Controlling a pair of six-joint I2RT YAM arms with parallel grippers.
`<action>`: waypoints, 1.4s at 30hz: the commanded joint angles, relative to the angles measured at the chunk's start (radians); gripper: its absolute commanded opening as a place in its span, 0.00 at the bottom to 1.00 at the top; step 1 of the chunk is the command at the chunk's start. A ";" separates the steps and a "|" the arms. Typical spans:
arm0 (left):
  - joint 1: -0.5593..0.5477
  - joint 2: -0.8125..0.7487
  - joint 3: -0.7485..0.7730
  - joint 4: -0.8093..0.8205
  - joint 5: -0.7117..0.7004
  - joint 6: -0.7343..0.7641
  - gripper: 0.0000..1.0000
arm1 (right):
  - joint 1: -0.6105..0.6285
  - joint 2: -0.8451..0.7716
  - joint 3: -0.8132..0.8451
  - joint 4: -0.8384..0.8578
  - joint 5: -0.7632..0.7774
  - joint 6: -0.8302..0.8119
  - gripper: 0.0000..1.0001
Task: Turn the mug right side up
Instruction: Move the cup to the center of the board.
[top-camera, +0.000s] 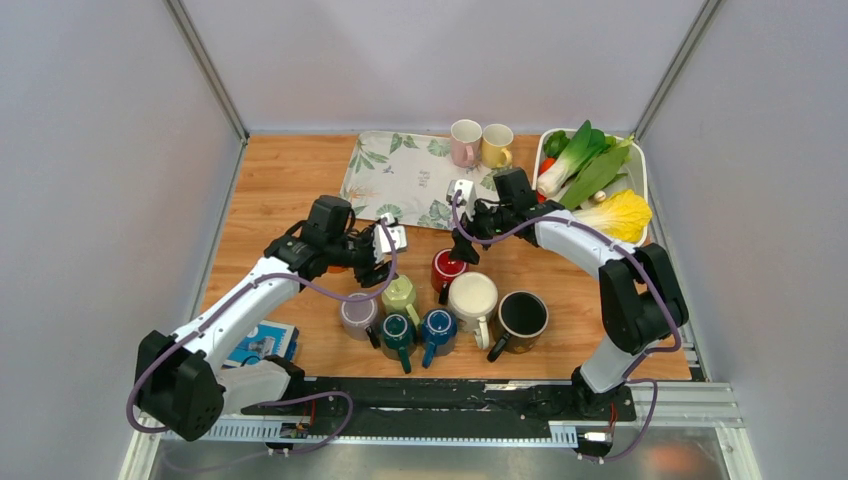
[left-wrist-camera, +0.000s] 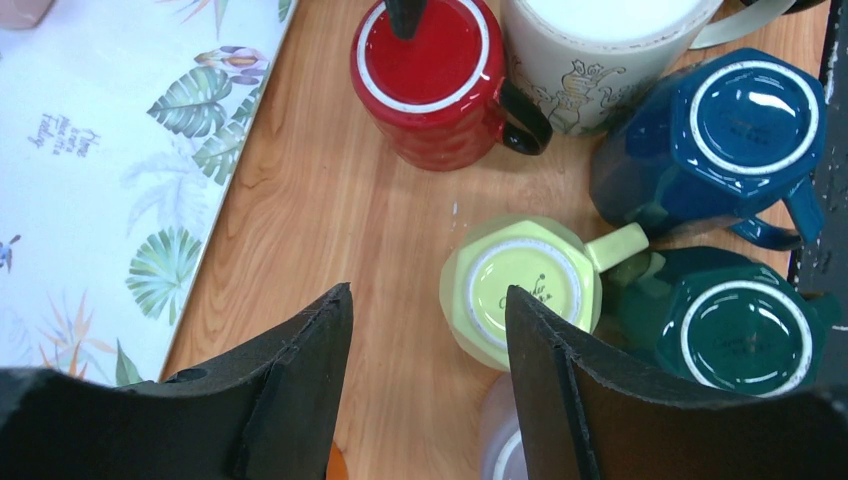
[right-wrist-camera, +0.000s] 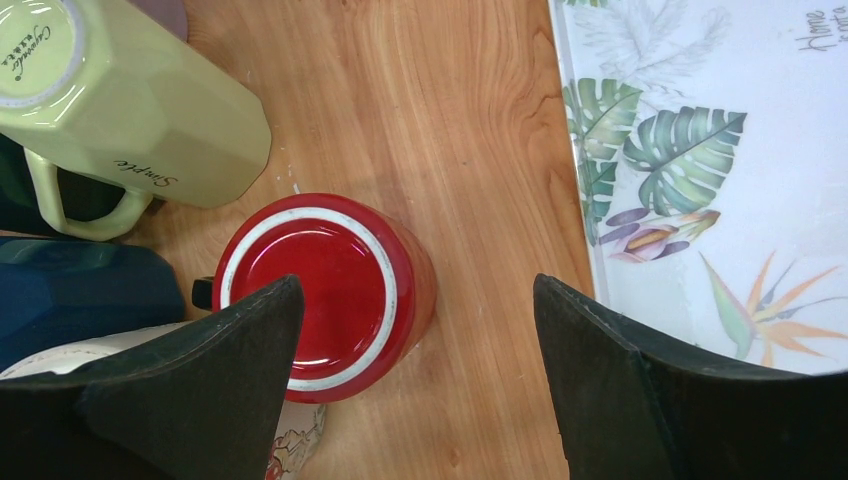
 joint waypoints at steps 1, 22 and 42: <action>-0.021 0.048 0.000 0.057 -0.015 -0.043 0.63 | 0.012 -0.047 -0.001 0.067 -0.036 0.021 0.88; -0.015 0.145 0.034 0.066 -0.345 0.097 0.60 | 0.014 -0.057 0.005 0.095 -0.007 0.025 0.89; 0.150 0.266 0.152 0.227 -0.572 -0.323 0.60 | 0.154 0.086 0.147 0.204 0.069 0.153 0.94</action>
